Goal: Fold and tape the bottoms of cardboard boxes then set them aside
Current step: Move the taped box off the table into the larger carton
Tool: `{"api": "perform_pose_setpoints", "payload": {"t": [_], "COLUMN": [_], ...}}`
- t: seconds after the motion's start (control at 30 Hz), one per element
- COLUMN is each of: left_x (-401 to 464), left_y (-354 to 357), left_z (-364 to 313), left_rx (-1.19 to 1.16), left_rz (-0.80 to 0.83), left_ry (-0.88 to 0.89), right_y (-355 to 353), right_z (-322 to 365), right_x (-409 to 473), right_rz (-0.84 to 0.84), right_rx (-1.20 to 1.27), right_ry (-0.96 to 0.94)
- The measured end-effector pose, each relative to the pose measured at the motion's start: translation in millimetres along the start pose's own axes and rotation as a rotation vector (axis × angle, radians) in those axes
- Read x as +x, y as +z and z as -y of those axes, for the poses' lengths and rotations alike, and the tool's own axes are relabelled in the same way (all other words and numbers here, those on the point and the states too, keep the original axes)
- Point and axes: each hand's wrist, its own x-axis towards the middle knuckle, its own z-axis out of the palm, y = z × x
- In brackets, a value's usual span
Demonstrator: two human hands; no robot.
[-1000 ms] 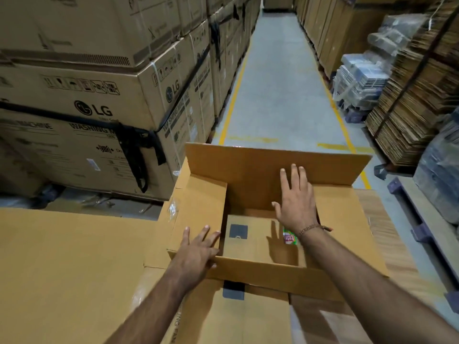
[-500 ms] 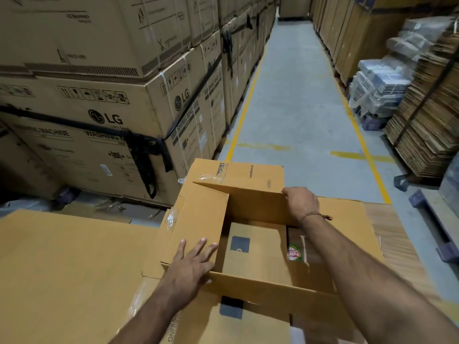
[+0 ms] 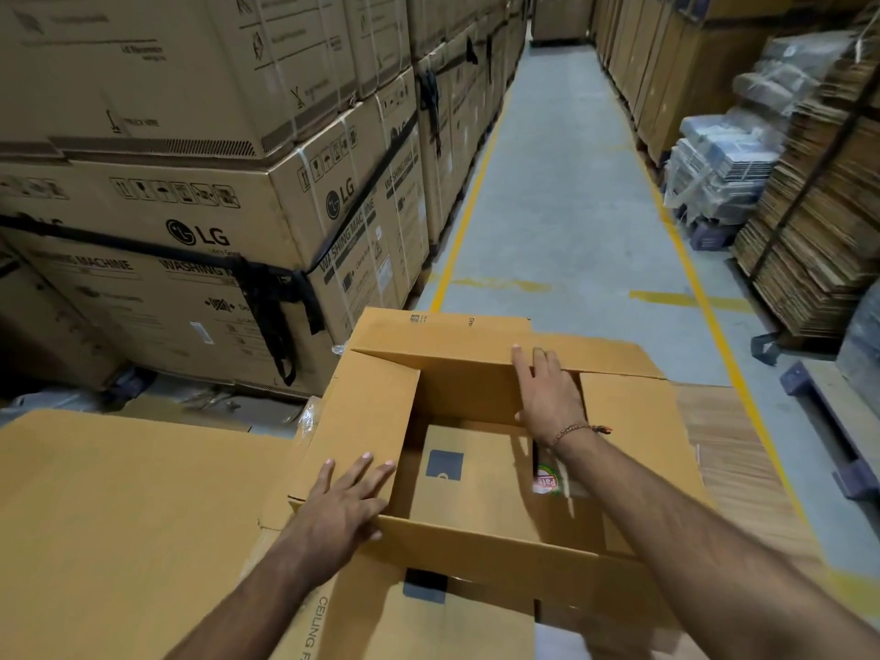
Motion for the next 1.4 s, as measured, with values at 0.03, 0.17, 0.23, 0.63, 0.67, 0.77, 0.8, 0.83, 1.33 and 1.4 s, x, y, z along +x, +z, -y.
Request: {"api": "perform_pose_setpoints", "payload": {"t": [0.03,0.17,0.23,0.63,0.67,0.77,0.8,0.83,1.33,1.4], "left_x": [0,1,2,4,4,4,4,5,-29,-34], "left_y": [0,1,1,4,4,8,9,11,-20,-19], "left_z": [0,1,0,-1,-1,0,0,0,-31,-33], "left_rx": [0.003,0.019,0.025,0.011,0.022,0.032,0.033,0.034,0.545,0.603], "left_rz": [0.002,-0.004,-0.003,0.018,0.016,0.006,0.001,-0.009,-0.094,-0.138], "left_ry": [0.0,-0.003,-0.007,-0.037,-0.042,-0.043,-0.043,-0.043,0.022,0.056], "right_y": [2,6,2,-108,-109,-89,-75,-61,19,24], "right_z": [1,-1,-10,-139,-161,-198,-202,-202,-133,-136], "right_x": [-12,-56,-71,-103,-107,-129,-136,-145,-178,-181], "right_rz": [-0.005,0.105,0.14,-0.033,-0.021,0.118,0.188,0.265,0.219,0.213], "right_rx": [-0.056,-0.17,-0.145,0.021,-0.036,-0.197,-0.146,-0.062,0.268,0.255], "right_ry": [0.036,0.247,0.33,0.366,0.406,0.543,0.561,0.572,0.682,0.68]}}
